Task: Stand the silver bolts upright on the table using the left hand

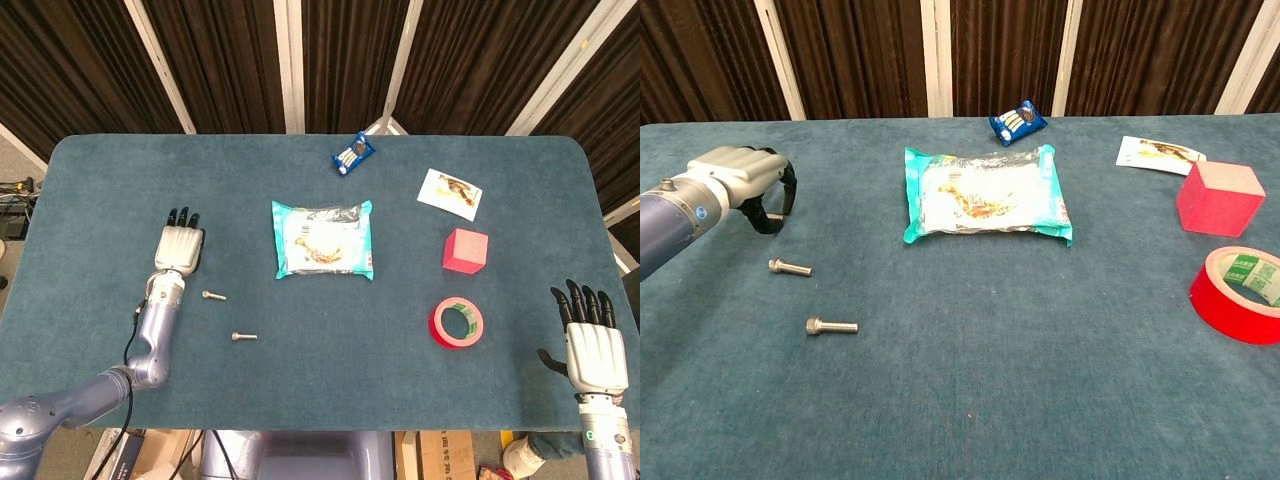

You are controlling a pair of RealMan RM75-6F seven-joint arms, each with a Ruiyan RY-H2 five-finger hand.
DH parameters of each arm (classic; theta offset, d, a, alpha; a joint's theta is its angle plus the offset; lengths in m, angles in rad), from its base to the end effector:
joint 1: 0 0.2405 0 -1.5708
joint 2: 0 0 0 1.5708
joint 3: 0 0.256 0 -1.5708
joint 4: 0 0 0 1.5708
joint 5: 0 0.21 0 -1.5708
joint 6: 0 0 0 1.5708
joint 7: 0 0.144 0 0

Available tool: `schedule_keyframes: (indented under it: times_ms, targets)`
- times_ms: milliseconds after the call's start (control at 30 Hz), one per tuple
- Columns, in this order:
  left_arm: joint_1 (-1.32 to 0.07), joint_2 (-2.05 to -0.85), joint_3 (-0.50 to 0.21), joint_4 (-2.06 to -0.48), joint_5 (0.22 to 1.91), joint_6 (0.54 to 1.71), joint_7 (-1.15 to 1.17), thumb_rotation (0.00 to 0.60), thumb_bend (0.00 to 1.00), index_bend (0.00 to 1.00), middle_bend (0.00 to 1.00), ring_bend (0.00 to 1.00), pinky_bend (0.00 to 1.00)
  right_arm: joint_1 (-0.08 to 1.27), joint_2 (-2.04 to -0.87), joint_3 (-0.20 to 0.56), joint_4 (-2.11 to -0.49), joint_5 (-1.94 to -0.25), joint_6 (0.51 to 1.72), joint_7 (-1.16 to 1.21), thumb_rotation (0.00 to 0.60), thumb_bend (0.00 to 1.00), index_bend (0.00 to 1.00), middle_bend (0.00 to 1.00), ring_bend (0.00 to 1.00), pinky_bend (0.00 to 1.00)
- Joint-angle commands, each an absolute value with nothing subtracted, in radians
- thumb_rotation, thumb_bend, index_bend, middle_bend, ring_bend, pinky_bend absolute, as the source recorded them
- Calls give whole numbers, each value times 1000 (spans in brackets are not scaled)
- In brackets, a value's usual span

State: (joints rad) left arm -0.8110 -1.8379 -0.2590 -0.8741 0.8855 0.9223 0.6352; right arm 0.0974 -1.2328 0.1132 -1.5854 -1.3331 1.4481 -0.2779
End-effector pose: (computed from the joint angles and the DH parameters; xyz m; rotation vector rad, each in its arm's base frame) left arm -0.2101 0.4132 -0.0390 -1.6271 -0.7303 -0.5232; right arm -0.3225 -0.1961 0.1364 1.3075 -0.8322 0.6989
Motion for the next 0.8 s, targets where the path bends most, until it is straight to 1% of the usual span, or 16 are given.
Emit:
schedule_keyframes:
  times_ms: [33, 233, 500, 800]
  targets:
    - [-810, -1837, -259, -875, 885, 921, 638, 600, 501, 521, 137, 0, 31, 97, -1233, 113, -1586, -1333, 1448, -278, 600, 153, 146, 63, 20, 0]
    - [-811, -1841, -257, -871, 888, 920, 642, 600, 508, 548, 142, 0, 31, 97, -1234, 114, -1585, -1331, 1448, -277, 600, 153, 146, 64, 20, 0]
    - [-810, -1841, -259, -875, 891, 925, 645, 600, 523, 560, 142, 0, 30, 97, -1238, 114, -1583, -1333, 1449, -272, 600, 153, 146, 63, 20, 0]
    - [-793, -1788, -289, -959, 916, 939, 547, 600, 524, 565, 142, 0, 30, 96, -1239, 113, -1583, -1337, 1452, -269, 600, 154, 146, 64, 20, 0]
